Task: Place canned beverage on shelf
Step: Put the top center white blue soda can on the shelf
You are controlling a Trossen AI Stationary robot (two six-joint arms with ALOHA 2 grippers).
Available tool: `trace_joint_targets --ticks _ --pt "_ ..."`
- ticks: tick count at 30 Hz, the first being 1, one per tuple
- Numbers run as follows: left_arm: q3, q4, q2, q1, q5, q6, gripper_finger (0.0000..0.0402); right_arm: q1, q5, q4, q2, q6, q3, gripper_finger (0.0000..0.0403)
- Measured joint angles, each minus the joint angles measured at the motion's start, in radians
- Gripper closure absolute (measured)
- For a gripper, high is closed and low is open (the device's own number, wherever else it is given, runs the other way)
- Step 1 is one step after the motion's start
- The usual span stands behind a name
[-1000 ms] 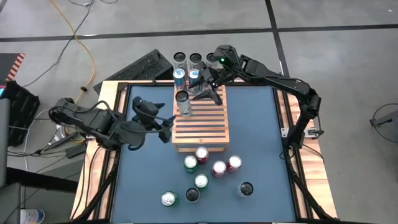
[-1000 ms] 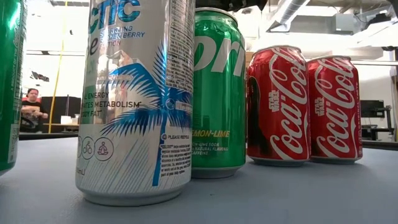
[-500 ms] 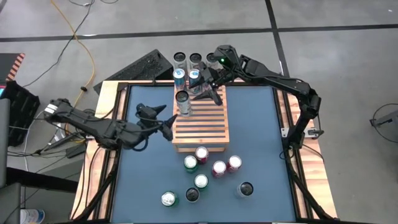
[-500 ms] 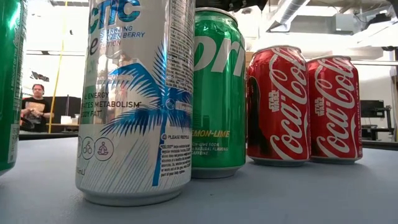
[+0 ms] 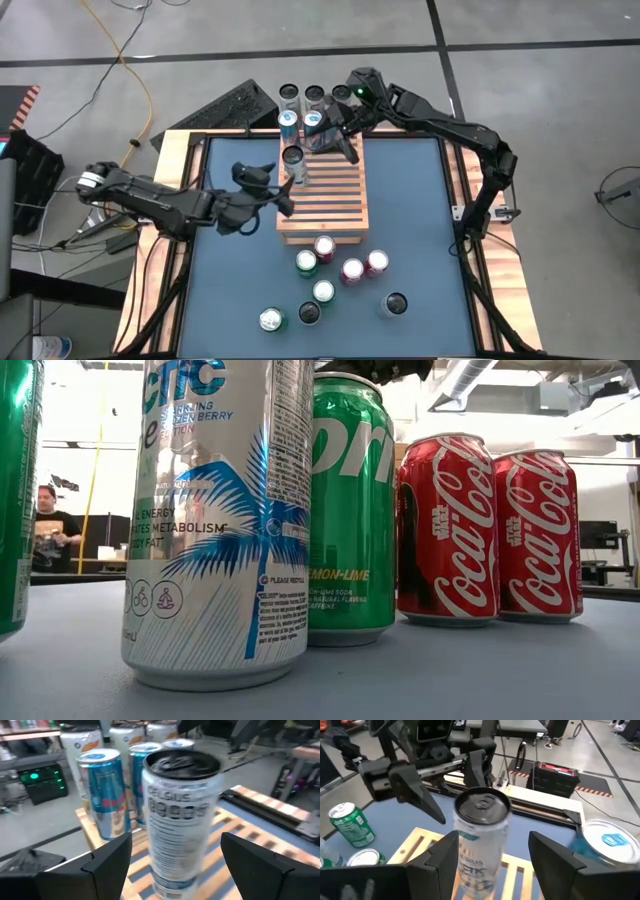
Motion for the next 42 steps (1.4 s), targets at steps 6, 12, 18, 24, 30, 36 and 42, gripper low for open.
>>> trace_joint_targets --ticks 6,12,18,24,30,36,42 --pt "0.000 0.014 0.028 0.048 0.032 -0.038 0.0111 -0.009 -0.002 0.000 0.000 0.000 0.000 0.0171" --pt "0.000 0.065 0.061 0.068 0.083 -0.038 0.0111 -0.009 -0.002 0.000 0.000 -0.001 0.000 0.0171" --pt "0.000 0.061 0.061 0.075 0.051 -0.055 0.0110 -0.013 -0.003 -0.001 0.000 -0.001 0.000 0.0171" --pt "0.001 0.067 0.074 0.115 0.071 -0.062 0.0110 -0.014 -0.003 -0.004 0.000 -0.003 0.000 0.0171" --pt "0.002 0.077 0.097 0.133 0.101 -0.061 0.0110 -0.014 -0.004 -0.015 0.000 -0.003 0.000 0.0171" --pt "0.000 0.076 0.112 0.138 0.108 -0.046 0.0120 -0.021 -0.003 -0.040 0.000 -0.003 0.000 0.0171" --pt "0.000 0.081 0.111 0.142 0.117 -0.045 0.0172 -0.027 -0.003 -0.051 0.000 -0.003 0.000 0.0171"
